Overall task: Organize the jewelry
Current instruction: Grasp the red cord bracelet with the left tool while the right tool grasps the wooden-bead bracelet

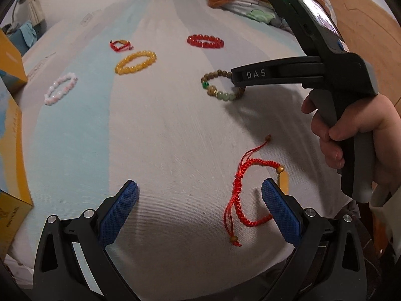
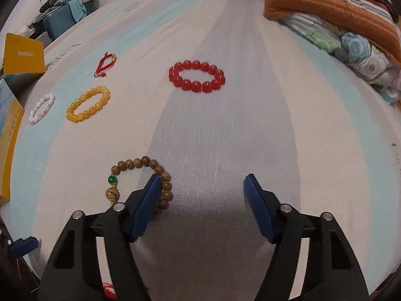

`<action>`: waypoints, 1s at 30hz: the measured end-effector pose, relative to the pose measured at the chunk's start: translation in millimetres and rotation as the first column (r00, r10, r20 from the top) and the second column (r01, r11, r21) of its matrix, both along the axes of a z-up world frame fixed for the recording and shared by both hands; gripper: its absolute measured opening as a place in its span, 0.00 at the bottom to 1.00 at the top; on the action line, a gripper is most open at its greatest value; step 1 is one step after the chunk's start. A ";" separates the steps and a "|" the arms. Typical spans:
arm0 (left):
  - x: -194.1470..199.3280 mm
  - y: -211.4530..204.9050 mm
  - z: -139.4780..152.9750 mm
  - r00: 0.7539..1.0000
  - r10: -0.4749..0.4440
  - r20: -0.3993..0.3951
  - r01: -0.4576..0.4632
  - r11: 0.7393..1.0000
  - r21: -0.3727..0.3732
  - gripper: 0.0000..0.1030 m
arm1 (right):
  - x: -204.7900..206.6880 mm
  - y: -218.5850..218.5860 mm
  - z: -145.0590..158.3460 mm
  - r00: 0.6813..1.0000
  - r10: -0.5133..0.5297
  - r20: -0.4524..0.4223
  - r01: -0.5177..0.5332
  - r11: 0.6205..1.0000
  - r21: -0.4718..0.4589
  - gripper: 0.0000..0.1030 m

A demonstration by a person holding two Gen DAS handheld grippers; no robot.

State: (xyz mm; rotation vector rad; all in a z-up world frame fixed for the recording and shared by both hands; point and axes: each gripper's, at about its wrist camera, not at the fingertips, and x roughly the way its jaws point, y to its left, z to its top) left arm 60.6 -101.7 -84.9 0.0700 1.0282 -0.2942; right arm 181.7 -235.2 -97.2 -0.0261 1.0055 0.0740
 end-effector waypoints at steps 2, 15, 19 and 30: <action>2.1 -2.0 -4.1 1.000 -0.005 0.002 0.005 1.000 0.011 0.89 | -0.7 0.2 -2.2 1.000 -0.001 0.005 0.001 1.000 0.011 0.58; 5.0 6.8 -1.6 1.000 -0.013 -0.002 0.013 0.999 0.039 0.18 | -7.0 7.8 1.0 1.000 0.007 0.013 -0.007 0.999 0.039 0.12; 7.1 13.6 3.2 1.000 -0.017 -0.023 0.017 1.000 -0.004 0.04 | -9.0 7.9 3.1 1.000 -0.001 0.016 0.000 0.999 0.045 0.08; 3.8 15.9 21.1 1.000 -0.020 0.000 0.020 1.000 -0.006 0.04 | -20.9 -0.3 18.5 0.999 -0.022 0.050 0.018 0.996 0.084 0.08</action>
